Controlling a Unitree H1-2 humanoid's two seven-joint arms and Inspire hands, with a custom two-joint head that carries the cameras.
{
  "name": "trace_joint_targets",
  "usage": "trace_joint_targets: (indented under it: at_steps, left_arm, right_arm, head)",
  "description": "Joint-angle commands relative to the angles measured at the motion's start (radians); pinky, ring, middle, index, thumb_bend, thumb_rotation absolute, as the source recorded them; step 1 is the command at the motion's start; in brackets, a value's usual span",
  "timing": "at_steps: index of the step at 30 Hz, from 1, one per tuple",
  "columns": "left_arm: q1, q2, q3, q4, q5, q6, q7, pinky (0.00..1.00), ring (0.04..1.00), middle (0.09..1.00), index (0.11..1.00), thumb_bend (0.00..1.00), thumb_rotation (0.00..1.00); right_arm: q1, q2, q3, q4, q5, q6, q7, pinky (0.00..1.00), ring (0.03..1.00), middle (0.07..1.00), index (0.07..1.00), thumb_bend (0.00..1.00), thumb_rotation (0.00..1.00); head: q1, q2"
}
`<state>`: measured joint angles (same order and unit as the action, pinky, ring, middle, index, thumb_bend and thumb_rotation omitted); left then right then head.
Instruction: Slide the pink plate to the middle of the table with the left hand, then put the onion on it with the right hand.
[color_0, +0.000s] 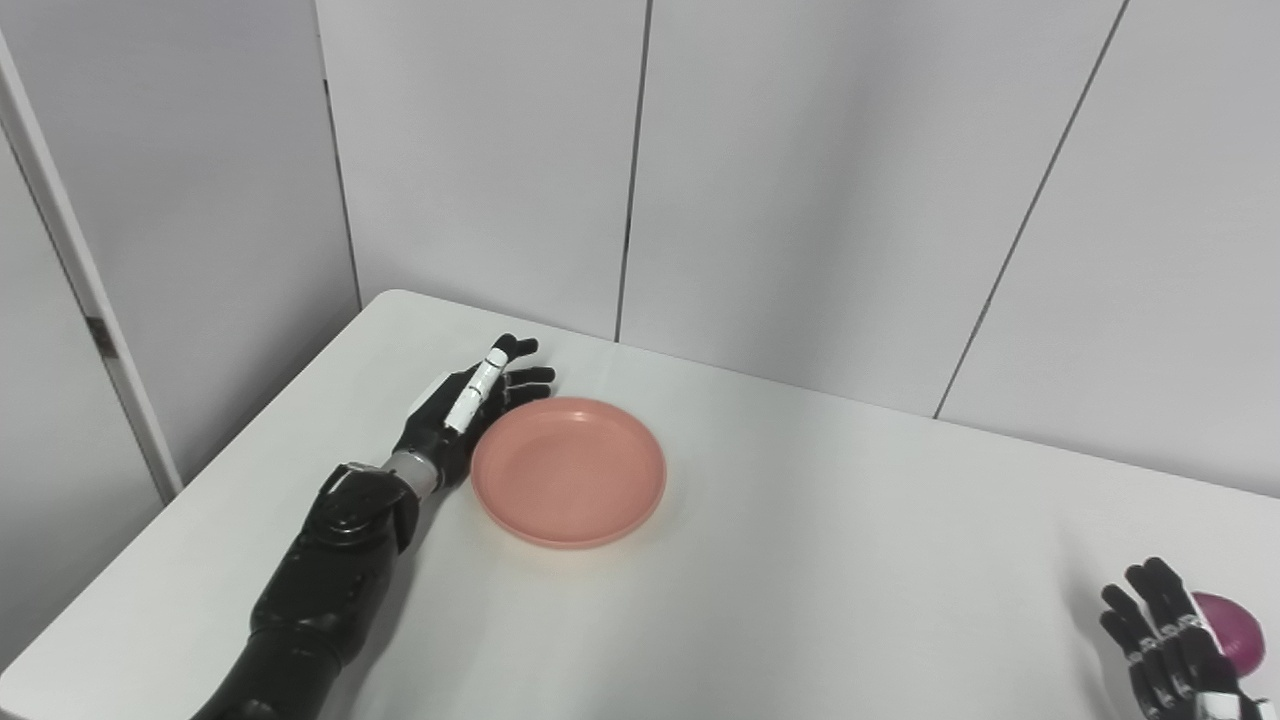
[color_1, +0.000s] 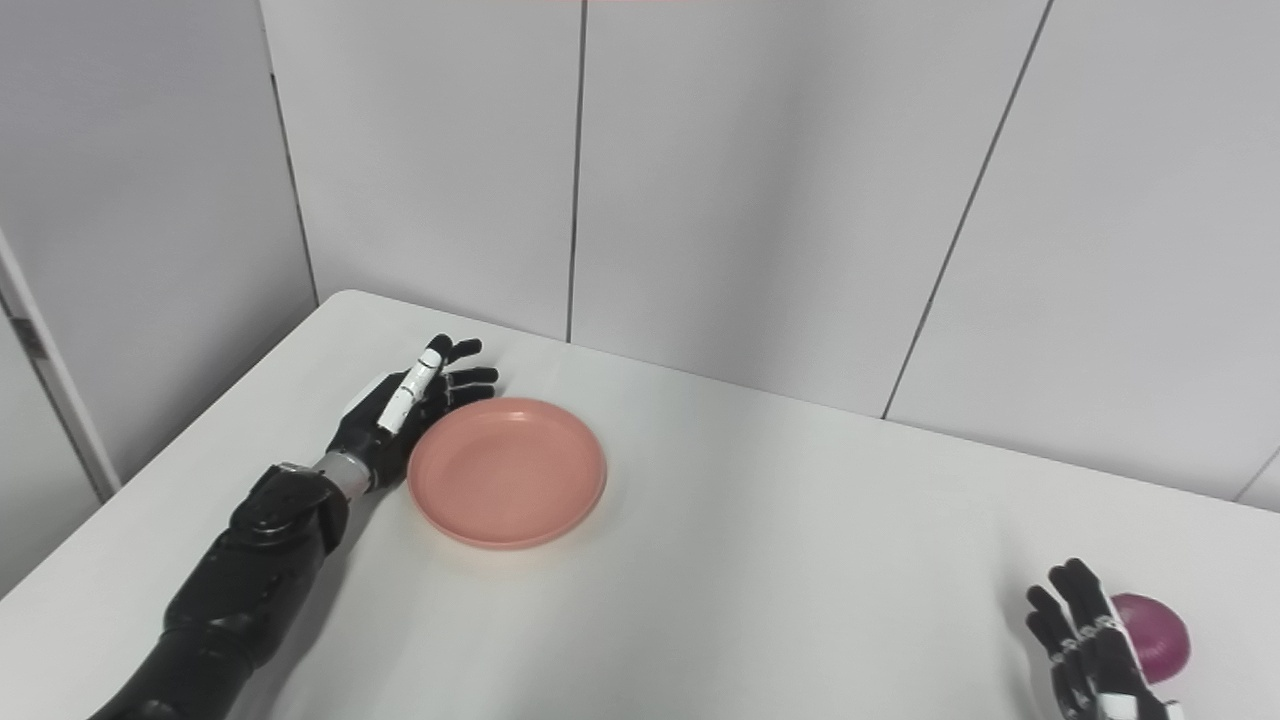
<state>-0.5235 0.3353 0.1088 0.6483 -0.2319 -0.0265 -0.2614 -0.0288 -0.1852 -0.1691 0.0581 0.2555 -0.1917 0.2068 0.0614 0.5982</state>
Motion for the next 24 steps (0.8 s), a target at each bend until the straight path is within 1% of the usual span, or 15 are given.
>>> trace_joint_targets:
  at_steps: [1, 6, 9, 11, 17, 20, 24]
  left_arm:
    - [-0.053, 0.010, -0.008, 0.013, 0.005, 0.007, -0.029, 0.91, 0.794, 0.780, 0.857, 0.77, 0.89]
    - [-0.056, 0.006, -0.023, 0.023, 0.005, 0.000, -0.073, 0.91, 0.797, 0.789, 0.861, 0.77, 0.92]
    - [-0.056, -0.003, -0.032, 0.031, 0.002, -0.004, -0.096, 0.88, 0.789, 0.788, 0.861, 0.78, 0.91]
    - [-0.052, -0.018, -0.035, 0.021, -0.003, -0.007, -0.100, 0.85, 0.770, 0.776, 0.863, 0.76, 0.90]
    - [-0.021, -0.054, -0.038, -0.057, -0.025, 0.039, -0.100, 0.87, 0.781, 0.766, 0.867, 0.75, 0.91]
    - [0.001, -0.066, -0.042, -0.103, -0.031, 0.055, -0.106, 0.86, 0.791, 0.774, 0.880, 0.73, 0.93]
    - [0.037, -0.086, -0.043, -0.172, -0.037, 0.095, -0.093, 0.85, 0.787, 0.772, 0.879, 0.73, 0.94]
  right_arm:
    - [0.046, 0.050, 0.027, 0.033, -0.005, 0.026, -0.015, 0.93, 0.906, 0.935, 0.935, 0.87, 0.91]
    - [0.048, 0.060, 0.037, 0.010, -0.028, 0.041, -0.041, 0.91, 0.902, 0.928, 0.921, 0.87, 0.93]
    - [0.049, 0.062, 0.038, 0.004, -0.035, 0.045, -0.044, 0.92, 0.909, 0.936, 0.928, 0.87, 0.93]
    - [0.050, 0.065, 0.038, -0.001, -0.036, 0.052, -0.047, 0.93, 0.918, 0.941, 0.935, 0.86, 0.93]
    - [0.049, 0.065, 0.043, -0.012, -0.041, 0.059, -0.054, 0.93, 0.920, 0.945, 0.940, 0.86, 0.94]
    - [0.047, 0.067, 0.044, -0.014, -0.043, 0.061, -0.059, 0.93, 0.914, 0.941, 0.937, 0.86, 0.94]
    - [0.043, 0.066, 0.046, -0.010, -0.038, 0.060, -0.058, 0.93, 0.918, 0.942, 0.939, 0.85, 0.94]
  head:
    - [0.000, -0.001]
    - [-0.017, 0.005]
    - [-0.019, 0.007]
    - [-0.019, 0.009]
    - [-0.021, 0.019]
    - [-0.021, 0.020]
    - [-0.020, 0.022]
